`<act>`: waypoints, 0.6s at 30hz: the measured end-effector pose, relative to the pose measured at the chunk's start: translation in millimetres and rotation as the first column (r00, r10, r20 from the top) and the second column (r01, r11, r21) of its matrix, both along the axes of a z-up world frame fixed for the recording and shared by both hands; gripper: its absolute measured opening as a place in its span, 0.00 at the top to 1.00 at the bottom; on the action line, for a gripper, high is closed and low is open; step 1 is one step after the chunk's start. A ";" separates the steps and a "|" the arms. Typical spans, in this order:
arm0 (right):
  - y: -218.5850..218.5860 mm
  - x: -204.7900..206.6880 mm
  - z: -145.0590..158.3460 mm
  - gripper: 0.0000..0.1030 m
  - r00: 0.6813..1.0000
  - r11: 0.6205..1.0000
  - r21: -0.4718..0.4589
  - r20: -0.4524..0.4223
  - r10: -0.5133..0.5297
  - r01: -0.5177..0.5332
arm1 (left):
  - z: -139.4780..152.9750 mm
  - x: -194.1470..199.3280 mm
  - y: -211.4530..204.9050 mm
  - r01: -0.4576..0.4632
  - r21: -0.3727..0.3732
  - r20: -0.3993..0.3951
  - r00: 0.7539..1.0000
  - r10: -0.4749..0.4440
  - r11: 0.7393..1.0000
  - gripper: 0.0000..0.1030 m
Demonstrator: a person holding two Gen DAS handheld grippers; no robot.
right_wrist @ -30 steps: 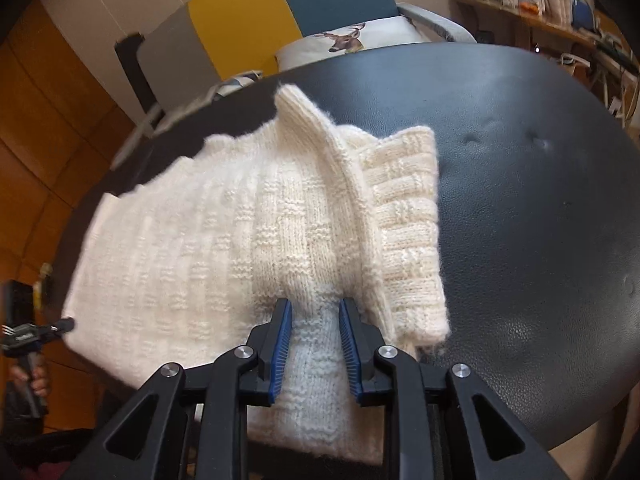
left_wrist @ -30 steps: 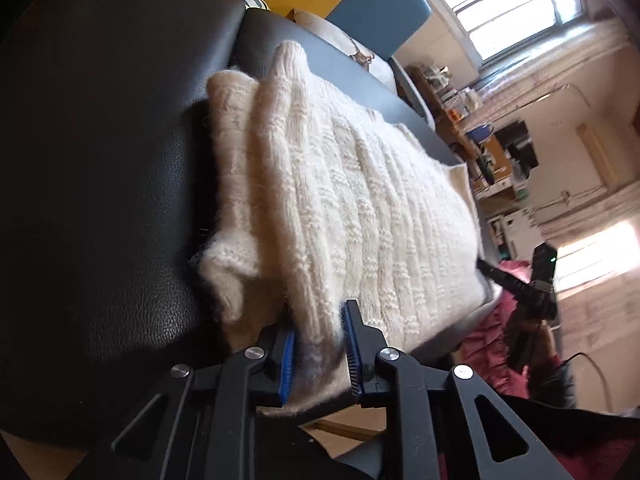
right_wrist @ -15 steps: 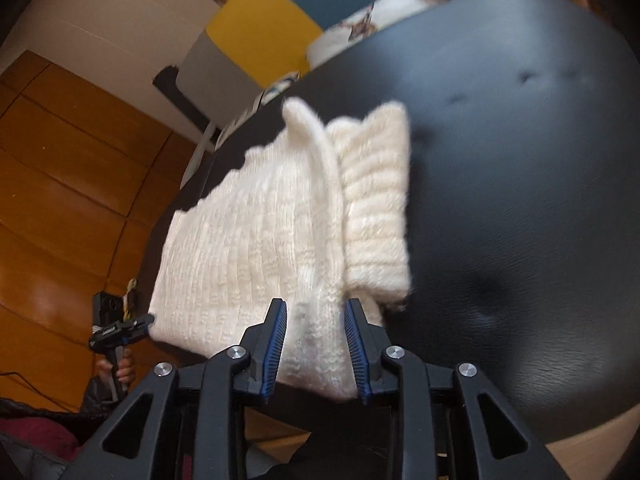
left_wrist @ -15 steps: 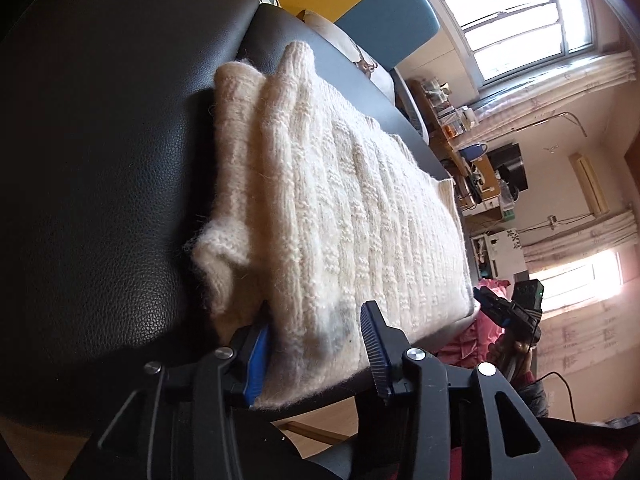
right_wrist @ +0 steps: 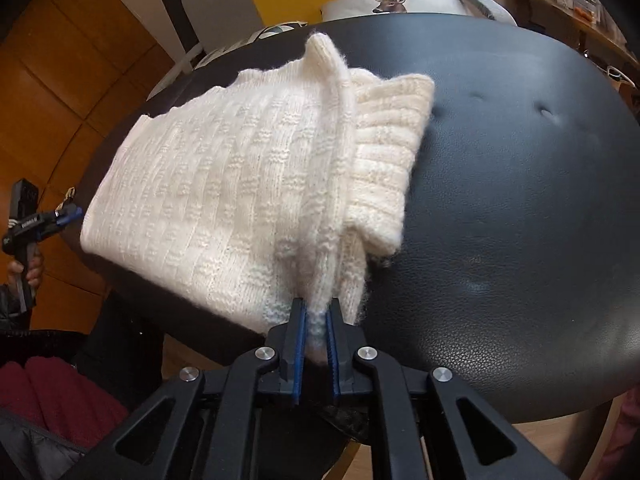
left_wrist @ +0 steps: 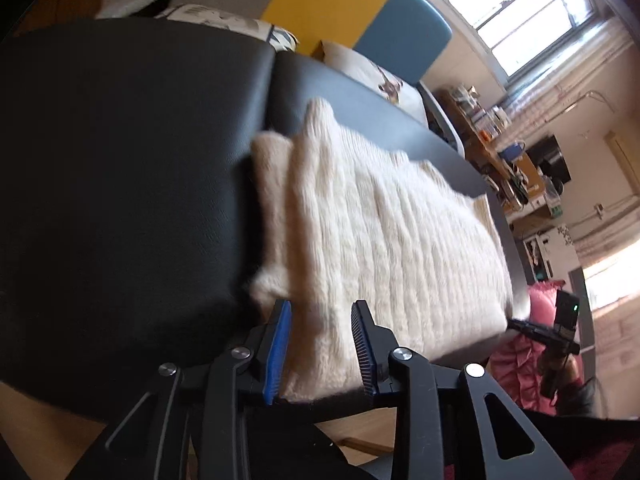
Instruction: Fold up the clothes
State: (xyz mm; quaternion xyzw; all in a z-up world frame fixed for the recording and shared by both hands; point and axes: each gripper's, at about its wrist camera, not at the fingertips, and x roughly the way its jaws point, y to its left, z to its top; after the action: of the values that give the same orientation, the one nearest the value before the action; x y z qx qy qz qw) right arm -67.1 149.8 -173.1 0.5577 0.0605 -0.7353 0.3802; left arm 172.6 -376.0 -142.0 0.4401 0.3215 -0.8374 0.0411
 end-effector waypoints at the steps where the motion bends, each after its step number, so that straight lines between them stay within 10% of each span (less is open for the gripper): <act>1: 0.7 -0.2 0.4 0.92 1.000 1.000 -0.002 0.005 -0.005 0.005 | 7.9 -2.4 -2.8 -0.013 -0.025 -0.006 1.000 0.013 1.000 0.62; 7: 13.8 -10.6 20.2 0.80 0.994 0.993 -0.062 -0.026 -0.106 0.104 | 51.6 -94.9 50.3 0.220 -0.171 -0.075 0.969 -0.235 0.960 0.51; 14: -6.2 -10.2 48.2 0.75 0.993 0.968 -0.235 -0.055 -0.100 0.084 | 39.6 -211.3 154.7 0.631 -0.404 0.055 0.740 -0.671 0.663 0.42; 18: -24.0 -14.4 27.3 0.75 0.997 0.980 -0.187 -0.023 -0.077 0.071 | 15.0 -261.9 168.1 0.713 -0.336 0.113 0.680 -0.725 0.616 0.42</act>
State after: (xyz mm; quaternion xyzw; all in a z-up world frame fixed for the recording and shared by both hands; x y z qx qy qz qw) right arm -81.5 125.8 -145.8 0.5106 -0.0237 -0.7596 0.4022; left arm -89.3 -207.8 -127.0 0.5026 -0.0366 -0.8341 -0.2242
